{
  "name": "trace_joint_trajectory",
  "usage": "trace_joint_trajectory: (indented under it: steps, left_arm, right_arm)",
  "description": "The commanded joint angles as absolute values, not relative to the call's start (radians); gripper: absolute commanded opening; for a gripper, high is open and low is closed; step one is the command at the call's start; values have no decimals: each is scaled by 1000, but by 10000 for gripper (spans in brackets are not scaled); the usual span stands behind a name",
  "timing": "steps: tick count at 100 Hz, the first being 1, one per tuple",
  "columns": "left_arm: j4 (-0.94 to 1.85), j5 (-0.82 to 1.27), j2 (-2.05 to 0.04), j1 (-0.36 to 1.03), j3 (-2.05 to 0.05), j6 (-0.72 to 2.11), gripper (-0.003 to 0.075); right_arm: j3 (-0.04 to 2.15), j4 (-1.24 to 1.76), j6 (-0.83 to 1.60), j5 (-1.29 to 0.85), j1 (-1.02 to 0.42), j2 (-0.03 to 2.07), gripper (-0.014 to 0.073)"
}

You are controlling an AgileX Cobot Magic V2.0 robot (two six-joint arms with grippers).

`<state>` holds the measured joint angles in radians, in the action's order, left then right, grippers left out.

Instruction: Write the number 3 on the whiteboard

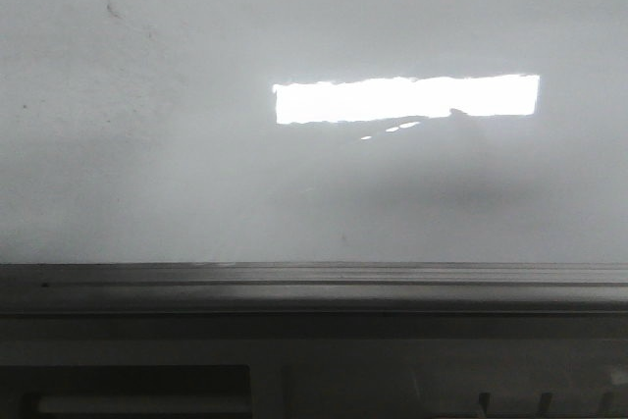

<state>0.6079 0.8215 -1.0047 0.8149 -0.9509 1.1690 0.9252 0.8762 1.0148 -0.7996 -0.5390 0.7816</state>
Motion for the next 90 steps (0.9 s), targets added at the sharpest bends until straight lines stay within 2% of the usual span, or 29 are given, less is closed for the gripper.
trace_joint_trajectory:
  steps: [1, 26, 39, 55, 60, 67, 80, 84, 90]
  left_arm:
    - [626, 787, -994, 826, -987, 1176, -21]
    - [628, 792, -994, 826, -987, 1141, -21]
    - [633, 792, -994, 826, -987, 1141, -21]
    - [633, 792, -994, 826, -987, 1141, -21]
    - [633, 792, -994, 826, -987, 1141, -21]
    - [633, 792, -994, 826, -987, 1141, -20]
    - [641, 772, -994, 826, -987, 1077, -11]
    - [641, 768, -994, 826, -987, 1063, 10]
    - [643, 765, -994, 826, -987, 1061, 85]
  right_arm:
    - [976, 878, 1038, -800, -617, 829, 400]
    - [976, 864, 1038, -667, -786, 900, 400]
    - [976, 864, 1038, -572, -816, 932, 400]
    - [976, 870, 1038, -570, -819, 983, 393]
    - [976, 872, 1038, -570, -819, 997, 351]
    - [976, 877, 1037, -570, -819, 1017, 237]
    - [976, 885, 1037, -588, -819, 1045, -48]
    - [976, 888, 1037, -595, -819, 1053, -64]
    - [976, 888, 1037, -595, -819, 1057, -61]
